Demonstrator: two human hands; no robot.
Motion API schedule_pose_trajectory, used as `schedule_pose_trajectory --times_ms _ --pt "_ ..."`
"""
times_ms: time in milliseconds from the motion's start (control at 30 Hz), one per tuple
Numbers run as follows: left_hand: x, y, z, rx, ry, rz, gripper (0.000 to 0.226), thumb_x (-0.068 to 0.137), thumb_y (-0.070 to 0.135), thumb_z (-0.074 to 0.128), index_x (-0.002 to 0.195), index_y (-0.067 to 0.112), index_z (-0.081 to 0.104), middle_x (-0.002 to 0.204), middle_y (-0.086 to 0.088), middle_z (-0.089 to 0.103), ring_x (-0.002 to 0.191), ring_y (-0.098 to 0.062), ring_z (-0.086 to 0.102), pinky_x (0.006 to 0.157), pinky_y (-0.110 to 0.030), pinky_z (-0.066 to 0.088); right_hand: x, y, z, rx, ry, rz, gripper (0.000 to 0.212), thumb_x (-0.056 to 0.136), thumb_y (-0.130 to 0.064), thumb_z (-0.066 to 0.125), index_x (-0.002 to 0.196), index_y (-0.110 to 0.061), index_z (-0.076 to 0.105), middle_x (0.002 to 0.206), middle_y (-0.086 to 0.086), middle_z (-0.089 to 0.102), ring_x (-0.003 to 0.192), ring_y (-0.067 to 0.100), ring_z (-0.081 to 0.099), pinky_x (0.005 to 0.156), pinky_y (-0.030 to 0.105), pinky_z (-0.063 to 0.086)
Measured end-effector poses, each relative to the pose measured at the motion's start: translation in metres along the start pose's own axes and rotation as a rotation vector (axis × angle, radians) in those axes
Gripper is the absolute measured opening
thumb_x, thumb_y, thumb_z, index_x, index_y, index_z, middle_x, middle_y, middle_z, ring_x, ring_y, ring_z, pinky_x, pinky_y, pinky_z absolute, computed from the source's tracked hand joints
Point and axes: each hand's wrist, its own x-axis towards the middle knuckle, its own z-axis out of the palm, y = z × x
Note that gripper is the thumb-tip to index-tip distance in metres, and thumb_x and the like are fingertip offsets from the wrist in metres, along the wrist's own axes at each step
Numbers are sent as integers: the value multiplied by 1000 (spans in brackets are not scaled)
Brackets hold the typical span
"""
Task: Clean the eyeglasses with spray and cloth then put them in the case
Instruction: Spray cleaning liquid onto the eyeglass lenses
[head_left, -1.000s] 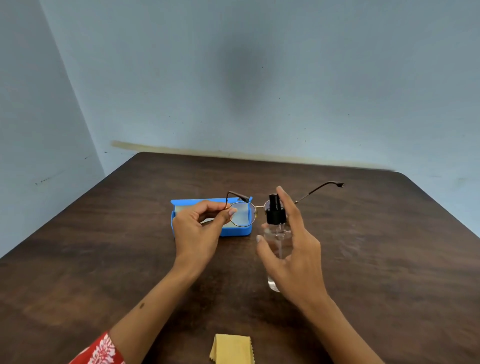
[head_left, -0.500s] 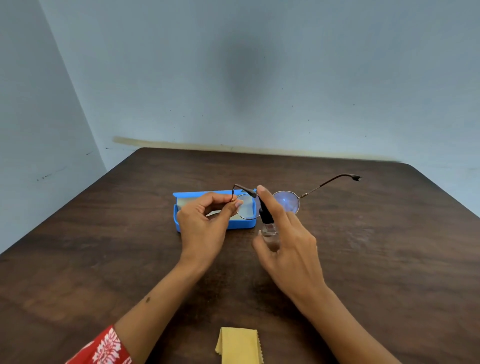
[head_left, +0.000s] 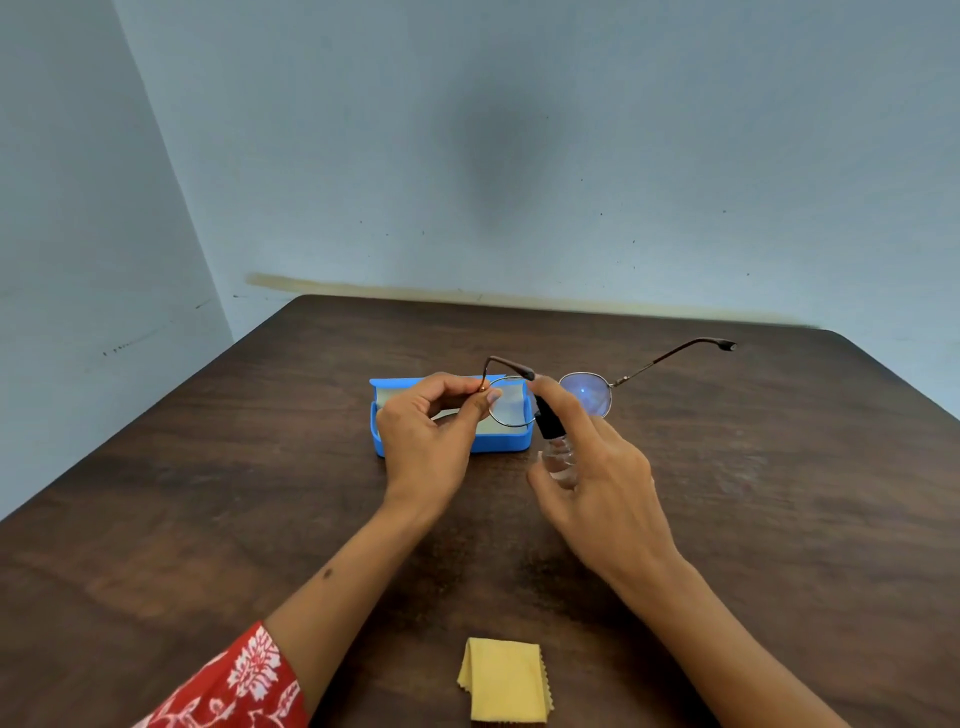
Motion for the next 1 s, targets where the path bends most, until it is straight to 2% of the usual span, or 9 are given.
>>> schedule_pose_trajectory --times_ms 133,267,333,467,600,667,833,900,1000 --pt "1 1 -1 6 13 14 16 75 10 76 78 24 69 81 4 72 81 -9 69 73 -23 57 -2 -2 2 0 0 15 72 76 -10 62 136 -40 35 85 -6 58 57 3 49 57 20 45" --pt "2 2 -1 -14 19 18 10 75 8 75 82 15 71 81 5 71 80 -5 68 73 -20 56 -2 -3 1 33 16 -11 78 78 -11 62 143 -38 28 79 -6 55 57 -3 48 59 11 41" --pt "1 1 -1 -16 17 23 10 75 8 75 83 13 71 81 4 72 80 -6 69 73 -21 56 -2 -4 0 17 -3 -6 75 78 -12 62 140 -40 32 81 -6 58 59 0 51 58 14 40" --pt "1 0 -1 -33 8 29 9 75 8 75 81 14 72 81 2 72 81 -8 69 74 -25 56 -5 -5 2 4 -4 2 69 77 -13 61 135 -40 35 88 -4 61 61 5 55 60 25 52" --pt "2 1 -1 -26 20 45 9 75 8 75 80 14 71 81 4 72 82 -7 69 74 -21 55 -3 -3 -2 6 75 6 80 78 -12 63 144 -39 27 79 -5 54 57 0 50 57 10 41" --pt "3 1 -2 -24 35 45 10 75 8 76 80 15 71 80 5 71 81 -6 69 74 -19 55 -4 0 -7 -13 96 25 83 78 -13 63 143 -43 23 76 -3 54 58 2 50 57 10 38" --pt "6 -1 -4 -22 59 46 11 75 11 76 81 18 70 78 8 70 77 -8 69 71 -20 55 -7 12 -16 -11 101 92 75 77 -12 65 134 -45 28 79 0 58 60 6 55 56 30 53" --pt "7 -2 -5 -34 61 43 13 75 11 76 80 22 70 80 8 70 79 -11 70 73 -23 56 -7 14 -16 5 104 104 75 77 -13 64 135 -44 29 77 -2 58 60 6 56 58 28 52" --pt "7 -2 -5 -22 61 43 14 75 12 76 80 23 69 80 9 70 79 -10 69 74 -24 56 -5 15 -14 24 107 109 79 76 -13 62 138 -46 27 74 -3 57 61 4 54 62 16 44"
